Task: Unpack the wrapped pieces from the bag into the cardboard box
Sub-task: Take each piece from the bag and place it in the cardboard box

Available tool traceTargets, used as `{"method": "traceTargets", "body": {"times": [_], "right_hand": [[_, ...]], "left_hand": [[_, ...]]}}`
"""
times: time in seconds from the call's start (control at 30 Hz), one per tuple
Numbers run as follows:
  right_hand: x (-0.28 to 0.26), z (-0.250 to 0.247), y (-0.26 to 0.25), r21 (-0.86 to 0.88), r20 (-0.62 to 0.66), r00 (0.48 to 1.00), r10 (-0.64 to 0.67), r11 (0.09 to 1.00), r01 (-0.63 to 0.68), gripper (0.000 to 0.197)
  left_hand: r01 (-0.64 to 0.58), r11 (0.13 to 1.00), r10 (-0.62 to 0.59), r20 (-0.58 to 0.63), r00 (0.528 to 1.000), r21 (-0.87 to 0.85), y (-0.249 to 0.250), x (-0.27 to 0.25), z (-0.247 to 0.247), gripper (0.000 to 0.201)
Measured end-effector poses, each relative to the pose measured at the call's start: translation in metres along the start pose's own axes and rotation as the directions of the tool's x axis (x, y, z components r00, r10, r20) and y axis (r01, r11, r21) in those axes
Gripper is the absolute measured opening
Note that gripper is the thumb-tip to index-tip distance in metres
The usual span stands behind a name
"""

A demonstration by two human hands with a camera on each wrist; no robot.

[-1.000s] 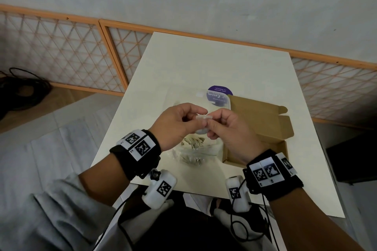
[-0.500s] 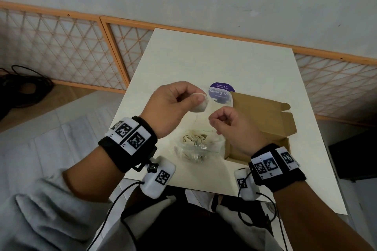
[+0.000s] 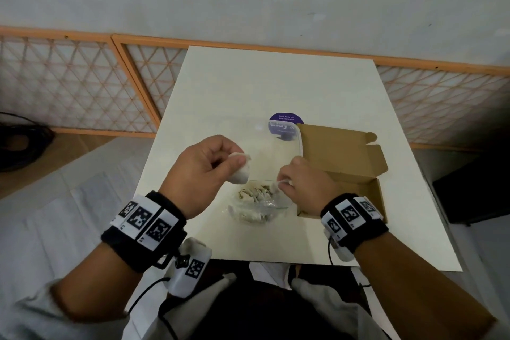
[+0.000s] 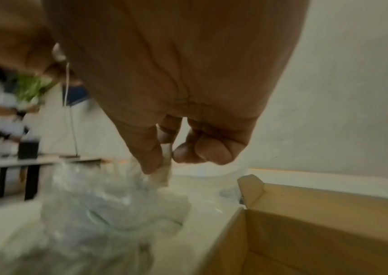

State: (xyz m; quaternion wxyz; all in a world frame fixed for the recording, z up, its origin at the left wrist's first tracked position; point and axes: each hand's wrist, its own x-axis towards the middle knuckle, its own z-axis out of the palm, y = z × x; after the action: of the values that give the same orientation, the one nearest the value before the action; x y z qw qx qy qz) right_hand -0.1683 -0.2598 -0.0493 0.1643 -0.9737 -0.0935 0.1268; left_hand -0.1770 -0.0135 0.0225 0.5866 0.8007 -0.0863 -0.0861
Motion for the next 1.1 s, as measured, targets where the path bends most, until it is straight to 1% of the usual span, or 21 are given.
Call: {"method": "traceTargets", "body": {"times": [0.1, 0.17, 0.27, 0.37, 0.43, 0.53, 0.6, 0.7, 0.77, 0.83, 0.87, 1.03, 1.1], "right_hand": [[-0.010, -0.017, -0.001, 0.190, -0.060, 0.998, 0.015, 0.982, -0.003, 0.013], [-0.019, -0.034, -0.004, 0.350, -0.077, 0.997, 0.022, 0.937, 0.007, 0.012], [-0.028, -0.057, -0.009, 0.590, -0.126, 0.992, 0.017, 0.805, 0.062, 0.014], [-0.032, -0.074, -0.015, 0.720, -0.159, 0.987, 0.028, 0.688, 0.096, 0.019], [-0.034, -0.083, -0.017, 0.735, -0.178, 0.984, 0.017, 0.668, 0.121, 0.020], [-0.036, -0.092, -0.023, 0.731, -0.177, 0.983, -0.038, 0.664, 0.157, 0.019], [-0.037, -0.096, -0.027, 0.732, -0.163, 0.983, -0.080, 0.658, 0.175, 0.018], [-0.038, -0.097, -0.029, 0.747, -0.148, 0.984, -0.094, 0.642, 0.174, 0.017], [-0.039, -0.097, -0.027, 0.784, -0.135, 0.988, -0.069, 0.603, 0.149, 0.018], [-0.041, -0.098, -0.022, 0.817, -0.106, 0.993, -0.048, 0.565, 0.114, 0.016], [-0.042, -0.098, -0.020, 0.822, -0.096, 0.995, -0.038, 0.561, 0.101, 0.014], [-0.044, -0.105, -0.010, 0.813, -0.124, 0.992, 0.006, 0.574, 0.098, 0.022], [-0.044, -0.108, -0.011, 0.805, -0.155, 0.988, 0.022, 0.582, 0.113, 0.022]], "left_hand": [[0.013, 0.997, -0.015, 0.029, 0.999, 0.070, -0.005, -0.001, -0.002, 0.006], [0.031, 0.994, -0.038, 0.065, 0.997, 0.105, -0.005, -0.001, -0.002, 0.007], [0.036, 0.994, -0.047, 0.118, 0.992, 0.100, -0.002, -0.002, 0.001, 0.006], [0.002, 0.993, -0.020, 0.149, 0.989, 0.117, 0.007, -0.002, 0.005, 0.005], [-0.002, 0.998, -0.010, 0.189, 0.982, 0.063, 0.017, 0.000, 0.008, 0.005], [-0.054, 0.998, 0.059, 0.232, 0.971, -0.029, 0.035, 0.006, 0.012, 0.005], [-0.069, 0.995, 0.083, 0.249, 0.965, -0.065, 0.044, 0.012, 0.016, 0.006], [-0.085, 0.996, 0.083, 0.196, 0.977, 0.004, 0.051, 0.020, 0.020, 0.011], [-0.097, 0.995, 0.091, 0.151, 0.984, 0.030, 0.053, 0.022, 0.021, 0.012], [-0.094, 0.996, 0.093, 0.102, 0.990, 0.001, 0.052, 0.021, 0.018, 0.011], [-0.089, 0.996, 0.089, 0.082, 0.993, -0.010, 0.051, 0.021, 0.016, 0.010], [-0.050, 0.995, 0.055, 0.052, 0.997, -0.082, 0.047, 0.016, 0.013, 0.011], [-0.035, 0.993, 0.044, 0.071, 0.996, -0.116, 0.048, 0.013, 0.014, 0.012]]}}
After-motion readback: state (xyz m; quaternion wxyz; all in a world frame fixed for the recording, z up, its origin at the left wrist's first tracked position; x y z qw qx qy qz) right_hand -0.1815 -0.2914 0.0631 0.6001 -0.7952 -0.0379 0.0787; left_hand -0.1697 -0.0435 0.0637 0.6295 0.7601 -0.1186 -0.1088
